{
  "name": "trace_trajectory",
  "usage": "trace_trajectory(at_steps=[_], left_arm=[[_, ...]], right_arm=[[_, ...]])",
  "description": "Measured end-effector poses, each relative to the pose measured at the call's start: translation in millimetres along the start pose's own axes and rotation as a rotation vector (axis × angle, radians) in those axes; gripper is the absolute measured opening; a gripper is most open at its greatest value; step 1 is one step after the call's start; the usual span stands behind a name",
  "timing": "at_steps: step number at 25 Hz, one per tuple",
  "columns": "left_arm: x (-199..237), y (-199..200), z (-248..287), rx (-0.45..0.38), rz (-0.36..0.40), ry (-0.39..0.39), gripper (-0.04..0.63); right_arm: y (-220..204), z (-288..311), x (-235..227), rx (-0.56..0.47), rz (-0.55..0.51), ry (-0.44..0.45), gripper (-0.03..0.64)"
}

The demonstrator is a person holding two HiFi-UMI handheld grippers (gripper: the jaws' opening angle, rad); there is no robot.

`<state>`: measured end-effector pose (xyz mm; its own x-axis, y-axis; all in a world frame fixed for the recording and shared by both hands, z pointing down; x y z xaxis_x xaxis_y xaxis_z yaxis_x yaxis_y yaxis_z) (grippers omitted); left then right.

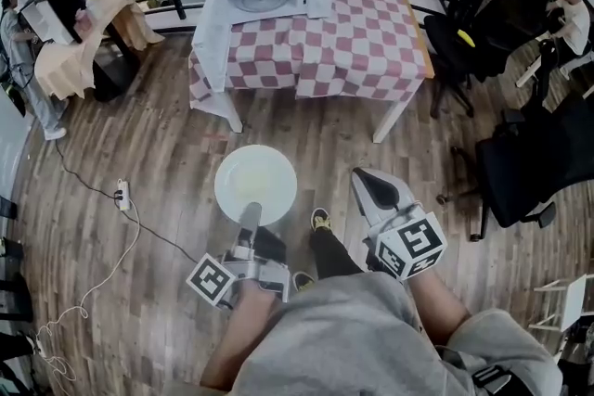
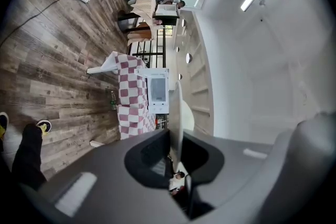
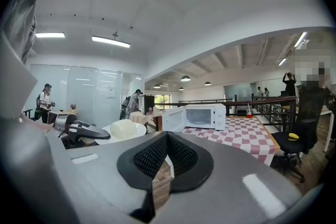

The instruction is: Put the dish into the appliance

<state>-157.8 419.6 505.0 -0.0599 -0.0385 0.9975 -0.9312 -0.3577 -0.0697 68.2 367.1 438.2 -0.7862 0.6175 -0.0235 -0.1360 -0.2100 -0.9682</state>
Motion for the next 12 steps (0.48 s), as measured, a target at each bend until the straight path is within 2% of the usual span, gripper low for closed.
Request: trace_trajectory(at_steps=[12], left_arm=[[9.9,18.7,67.9,0.016,-0.002,0.002,0.028]], right_arm=[[-2.3,56.3,-38.7,0.028,0.005,0.004,-0.002]])
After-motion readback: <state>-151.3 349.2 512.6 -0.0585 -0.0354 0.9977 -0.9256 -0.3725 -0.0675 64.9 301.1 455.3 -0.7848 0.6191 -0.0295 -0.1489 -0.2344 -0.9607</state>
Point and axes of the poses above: the fingertips, and each gripper's own axes: z forward along the fingers, x to its left, y out of its top, the point moved 4 cm from there along -z, backward along the fingers, and after that the axes turned 5 degrees about x, right-handed, at the moved point
